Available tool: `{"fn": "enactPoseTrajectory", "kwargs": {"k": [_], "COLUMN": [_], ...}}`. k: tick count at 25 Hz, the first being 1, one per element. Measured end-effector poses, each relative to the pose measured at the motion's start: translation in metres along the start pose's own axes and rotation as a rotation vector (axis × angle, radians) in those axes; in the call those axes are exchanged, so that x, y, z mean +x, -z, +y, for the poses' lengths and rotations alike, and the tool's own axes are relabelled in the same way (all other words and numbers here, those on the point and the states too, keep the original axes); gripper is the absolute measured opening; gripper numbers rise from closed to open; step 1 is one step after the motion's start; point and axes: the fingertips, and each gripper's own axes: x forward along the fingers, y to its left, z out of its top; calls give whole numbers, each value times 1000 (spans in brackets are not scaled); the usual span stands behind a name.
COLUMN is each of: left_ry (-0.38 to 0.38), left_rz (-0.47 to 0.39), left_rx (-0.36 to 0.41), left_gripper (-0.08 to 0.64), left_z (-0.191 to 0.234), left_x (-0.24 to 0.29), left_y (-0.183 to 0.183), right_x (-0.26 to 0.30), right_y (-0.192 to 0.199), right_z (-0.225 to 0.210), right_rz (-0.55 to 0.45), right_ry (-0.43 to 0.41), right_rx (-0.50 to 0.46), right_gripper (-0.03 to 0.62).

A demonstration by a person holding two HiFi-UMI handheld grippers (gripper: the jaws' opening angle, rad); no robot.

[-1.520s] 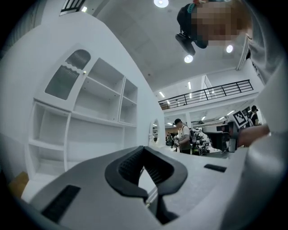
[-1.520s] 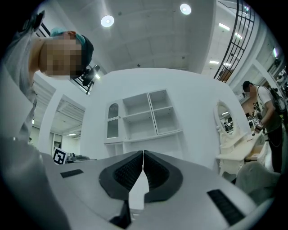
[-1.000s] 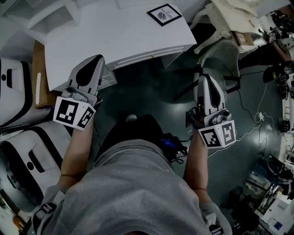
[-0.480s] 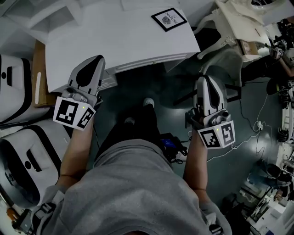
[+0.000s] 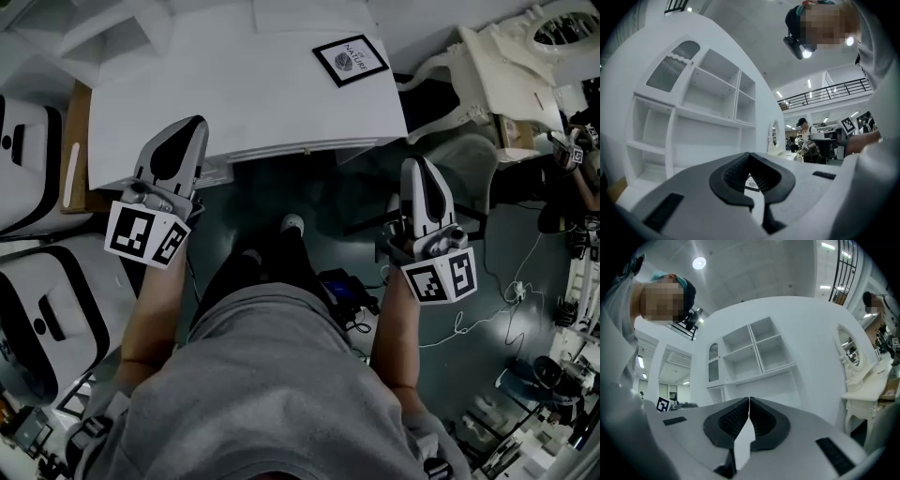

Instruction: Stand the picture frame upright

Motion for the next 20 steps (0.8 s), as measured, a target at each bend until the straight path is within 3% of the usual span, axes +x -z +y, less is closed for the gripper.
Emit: {"fn": "enactPoseTrajectory", "kwargs": {"k": [13,20], "left_ry": [-151,-178], "left_rz": [-14,19], "left_rx": [20,23], "left_gripper": [8,6], "left_z": [-25,-24], "left_x": [58,68], "left_y": [2,9], "right_x": [33,46], "right_y": [0,15], "right_z": [-93,-108], "right_rz": [26,44], "right_ry": [-133,-154], "right_rx": [58,110], "right_gripper": [28,28]}}
